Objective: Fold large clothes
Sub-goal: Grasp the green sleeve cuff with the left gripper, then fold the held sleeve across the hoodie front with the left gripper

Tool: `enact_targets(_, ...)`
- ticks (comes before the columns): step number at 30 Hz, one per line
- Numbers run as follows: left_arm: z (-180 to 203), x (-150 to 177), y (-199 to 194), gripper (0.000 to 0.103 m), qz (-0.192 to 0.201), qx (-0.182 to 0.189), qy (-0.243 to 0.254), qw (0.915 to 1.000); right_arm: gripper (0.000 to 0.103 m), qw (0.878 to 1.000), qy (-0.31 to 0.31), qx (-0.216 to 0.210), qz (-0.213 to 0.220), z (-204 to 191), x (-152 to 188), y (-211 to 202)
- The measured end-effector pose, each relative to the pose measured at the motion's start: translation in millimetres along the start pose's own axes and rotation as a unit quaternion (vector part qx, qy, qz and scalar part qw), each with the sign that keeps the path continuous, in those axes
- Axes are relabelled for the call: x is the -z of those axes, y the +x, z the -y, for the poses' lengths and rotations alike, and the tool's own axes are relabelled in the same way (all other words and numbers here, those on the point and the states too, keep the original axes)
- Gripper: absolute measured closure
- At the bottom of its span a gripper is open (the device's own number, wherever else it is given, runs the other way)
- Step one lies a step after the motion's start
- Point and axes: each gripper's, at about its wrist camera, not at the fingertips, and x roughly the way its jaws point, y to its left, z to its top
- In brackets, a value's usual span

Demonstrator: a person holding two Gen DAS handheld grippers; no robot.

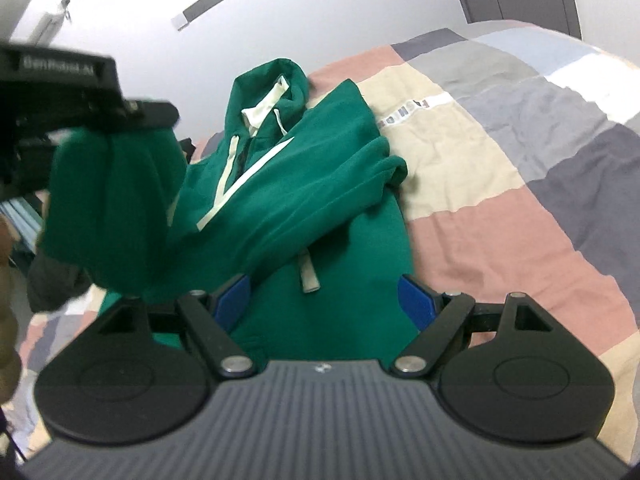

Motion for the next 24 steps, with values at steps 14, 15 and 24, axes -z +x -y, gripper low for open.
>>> enact_targets(14,-194,36,-5,0.025,-0.008,-0.077,-0.187,0.9793,0.02,0.996,0.068,-0.054,0.017,13,-7,-3)
enact_targets(15,-211,43,2,0.025,-0.009,-0.082,-0.215,0.9732,0.02,0.996,0.07,-0.062,0.015,11,-7,-2)
enact_targets(24,-290,64,73,0.027,-0.005,-0.02,-0.348,0.9373,0.022,0.999,-0.035,-0.018,-0.003,-24,0,29)
